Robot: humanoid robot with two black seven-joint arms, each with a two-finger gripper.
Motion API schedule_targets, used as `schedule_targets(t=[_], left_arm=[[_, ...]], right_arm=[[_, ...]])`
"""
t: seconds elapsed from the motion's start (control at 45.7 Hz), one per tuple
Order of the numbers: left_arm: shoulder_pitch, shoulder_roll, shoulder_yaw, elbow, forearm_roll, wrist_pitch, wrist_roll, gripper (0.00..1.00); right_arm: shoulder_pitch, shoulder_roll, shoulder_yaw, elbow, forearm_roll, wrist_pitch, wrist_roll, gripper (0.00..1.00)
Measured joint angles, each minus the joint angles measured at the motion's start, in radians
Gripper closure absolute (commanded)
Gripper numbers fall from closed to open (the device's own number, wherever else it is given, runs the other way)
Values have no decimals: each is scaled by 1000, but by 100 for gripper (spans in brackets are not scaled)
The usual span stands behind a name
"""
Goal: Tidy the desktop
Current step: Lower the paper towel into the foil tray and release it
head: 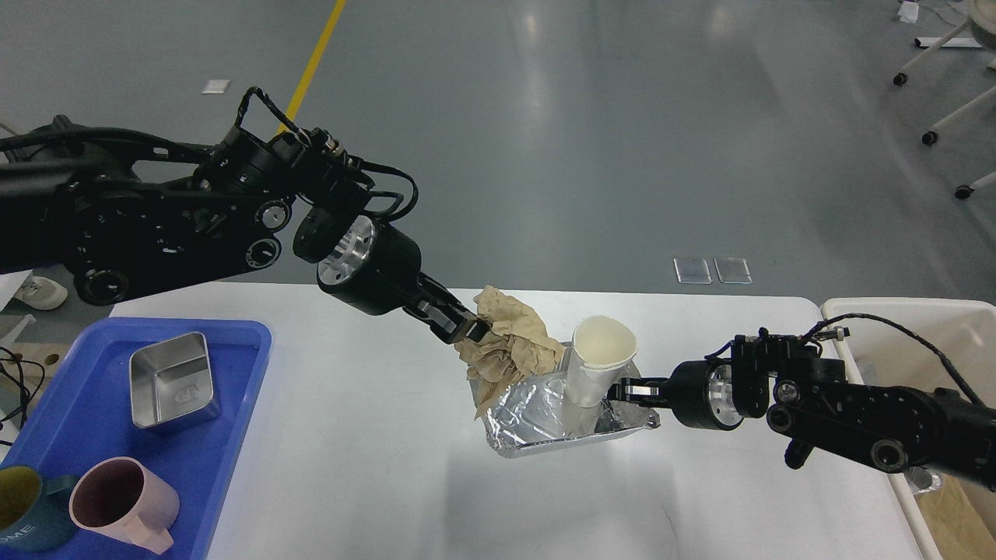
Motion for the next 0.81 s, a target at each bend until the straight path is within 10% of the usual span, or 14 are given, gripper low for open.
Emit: schedule_targets(t=[0.284,0.612,0.809], left_arm=[[101,-96,2,107,2,32,6,86],[164,-184,-6,179,-2,119,45,17],[165,-192,-7,184,-33,168,38,13]], right_arm=[[4,-1,4,5,0,0,0,100],[4,-4,8,8,2,0,0,100],[5,-5,7,12,2,0,0,100]])
